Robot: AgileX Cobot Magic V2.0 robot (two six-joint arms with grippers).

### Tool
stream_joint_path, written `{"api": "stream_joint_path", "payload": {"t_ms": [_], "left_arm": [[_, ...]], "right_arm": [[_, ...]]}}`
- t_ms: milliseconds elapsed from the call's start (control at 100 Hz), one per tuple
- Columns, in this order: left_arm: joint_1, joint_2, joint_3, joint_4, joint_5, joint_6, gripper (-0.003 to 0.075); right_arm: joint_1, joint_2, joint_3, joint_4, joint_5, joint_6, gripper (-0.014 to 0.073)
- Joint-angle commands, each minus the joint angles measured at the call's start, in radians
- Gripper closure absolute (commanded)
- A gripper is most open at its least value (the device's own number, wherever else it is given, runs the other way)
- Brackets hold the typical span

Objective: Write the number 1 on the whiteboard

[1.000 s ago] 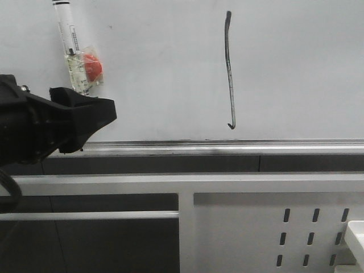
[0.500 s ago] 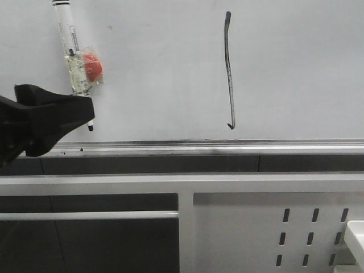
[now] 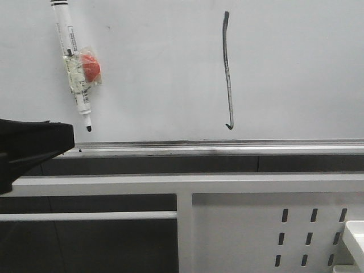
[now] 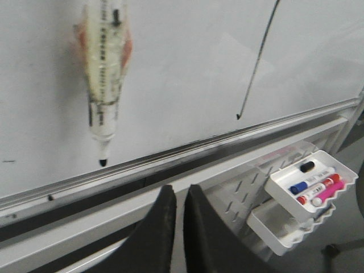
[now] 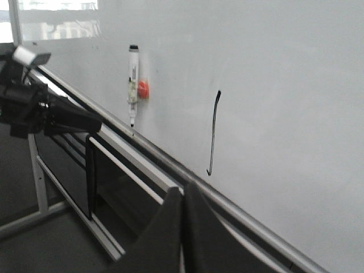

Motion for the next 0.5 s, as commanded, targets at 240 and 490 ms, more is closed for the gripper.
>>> {"api": "stream_joint_path", "payload": {"t_ms": [240,490], "left_arm": [[-0.004,-0.023,-0.005,0.094,-0.223,0.047,0.0740],[-0.004,-0.115,0.002,0.108,-0.216,0.047,0.0740]], "right_arm": [[-0.005,0.076,0.269,0.016,-0.582,0.016,0.0663],[-0.005,0.076,0.313,0.022,-0.601,0.016,0.0663]]}}
